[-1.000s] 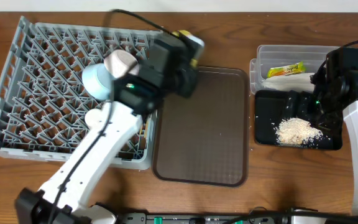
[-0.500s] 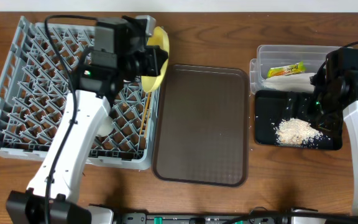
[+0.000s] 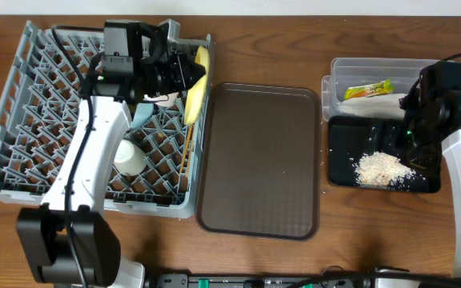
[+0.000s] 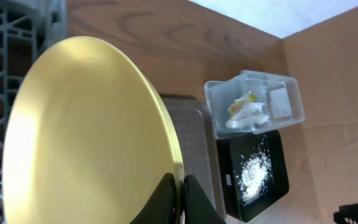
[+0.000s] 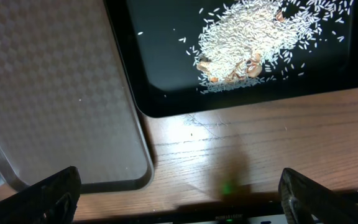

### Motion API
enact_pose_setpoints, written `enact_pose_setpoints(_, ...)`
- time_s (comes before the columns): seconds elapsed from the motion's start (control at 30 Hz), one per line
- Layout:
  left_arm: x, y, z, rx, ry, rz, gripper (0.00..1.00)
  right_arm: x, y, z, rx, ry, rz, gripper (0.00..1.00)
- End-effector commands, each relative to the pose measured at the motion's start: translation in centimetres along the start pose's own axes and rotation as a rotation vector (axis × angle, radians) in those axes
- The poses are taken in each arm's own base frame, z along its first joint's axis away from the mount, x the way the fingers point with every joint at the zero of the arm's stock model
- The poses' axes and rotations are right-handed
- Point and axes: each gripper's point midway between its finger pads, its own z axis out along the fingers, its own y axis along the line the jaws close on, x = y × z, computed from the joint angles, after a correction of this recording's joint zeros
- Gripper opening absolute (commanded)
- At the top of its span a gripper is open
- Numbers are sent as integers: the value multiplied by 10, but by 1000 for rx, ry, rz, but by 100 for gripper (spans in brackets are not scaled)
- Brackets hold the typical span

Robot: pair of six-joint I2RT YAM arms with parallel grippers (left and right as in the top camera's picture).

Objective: Sort waste into correct bins and load items into the dishwasher
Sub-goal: 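Carry the yellow plate to the rack and stand it upright in a slot, then release the yellow plate and withdraw the left gripper toward rest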

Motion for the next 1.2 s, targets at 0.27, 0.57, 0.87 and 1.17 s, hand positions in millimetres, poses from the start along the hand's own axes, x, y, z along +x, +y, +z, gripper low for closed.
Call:
enact_pose_setpoints(0.27,-22,35,-27,-39,-71,-63,81,-4,1,-3,-10,-20,-7,99)
enact_pose_setpoints(0.57,-15,22,-61,-215,-114,80,88,-41,25,-8,-115,-168,-39,99)
enact_pose_setpoints(0.87,42,23,-51,-528,64,219,89,-98,71,-29,-159,-465,-268,99)
enact_pose_setpoints(1.17,97,35,-64,-629,271,160,89,-77,59,-18,-110,-369,-245,99)
